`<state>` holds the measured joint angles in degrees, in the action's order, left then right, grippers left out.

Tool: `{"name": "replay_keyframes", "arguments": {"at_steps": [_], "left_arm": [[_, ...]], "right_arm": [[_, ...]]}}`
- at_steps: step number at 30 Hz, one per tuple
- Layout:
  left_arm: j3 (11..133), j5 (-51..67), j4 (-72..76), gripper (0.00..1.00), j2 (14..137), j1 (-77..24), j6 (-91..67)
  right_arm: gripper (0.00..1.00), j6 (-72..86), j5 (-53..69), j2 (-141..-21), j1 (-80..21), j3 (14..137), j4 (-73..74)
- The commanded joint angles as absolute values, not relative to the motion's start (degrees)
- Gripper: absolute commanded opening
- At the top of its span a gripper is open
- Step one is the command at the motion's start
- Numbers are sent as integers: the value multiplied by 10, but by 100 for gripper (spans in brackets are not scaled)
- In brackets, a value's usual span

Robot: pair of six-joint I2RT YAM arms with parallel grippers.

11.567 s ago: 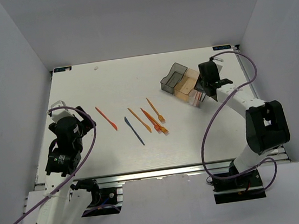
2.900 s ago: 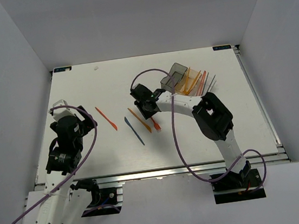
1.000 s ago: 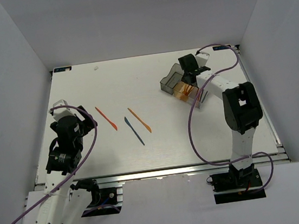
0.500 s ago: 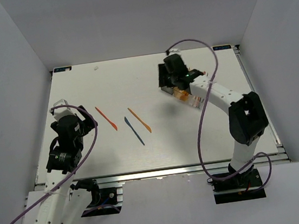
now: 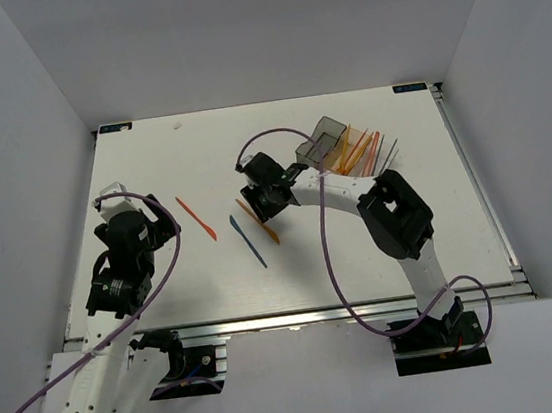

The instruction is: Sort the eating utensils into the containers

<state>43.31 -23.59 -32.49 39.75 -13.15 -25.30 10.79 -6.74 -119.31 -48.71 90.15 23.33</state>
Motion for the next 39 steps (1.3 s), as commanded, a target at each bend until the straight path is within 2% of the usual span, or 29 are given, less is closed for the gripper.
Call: {"name": "replay_keyframes", "arguments": {"at_steps": [1, 13, 17, 21, 24, 25, 30, 37, 39], "left_arm": [[438, -243, -322, 98, 398, -134, -250], [438, -239, -318, 98, 396, -134, -249], [437, -238, -318, 98, 393, -133, -248], [437, -236, -317, 98, 391, -133, -247], [437, -236, -317, 98, 388, -134, -247], [437, -236, -318, 98, 386, -133, -248], [436, -236, -318, 98, 383, -134, -249], [436, -236, -318, 98, 383, -133, -249], [436, -236, -319, 98, 382, -134, -249]], "right_arm": [[47, 68, -26, -1221, -484, 960, 239], [45, 47, -31, -1345, -496, 1126, 291], [32, 51, -53, -1401, -497, 1189, 348], [24, 56, -70, -1405, -503, 1193, 382], [13, 57, -78, -1401, -506, 1190, 394], [8, 58, -77, -1397, -505, 1190, 400], [1, 71, -45, -1362, -505, 1170, 369], [0, 151, -54, -1181, -465, 1059, 203], [0, 176, -102, -1156, -432, 1041, 164]]}}
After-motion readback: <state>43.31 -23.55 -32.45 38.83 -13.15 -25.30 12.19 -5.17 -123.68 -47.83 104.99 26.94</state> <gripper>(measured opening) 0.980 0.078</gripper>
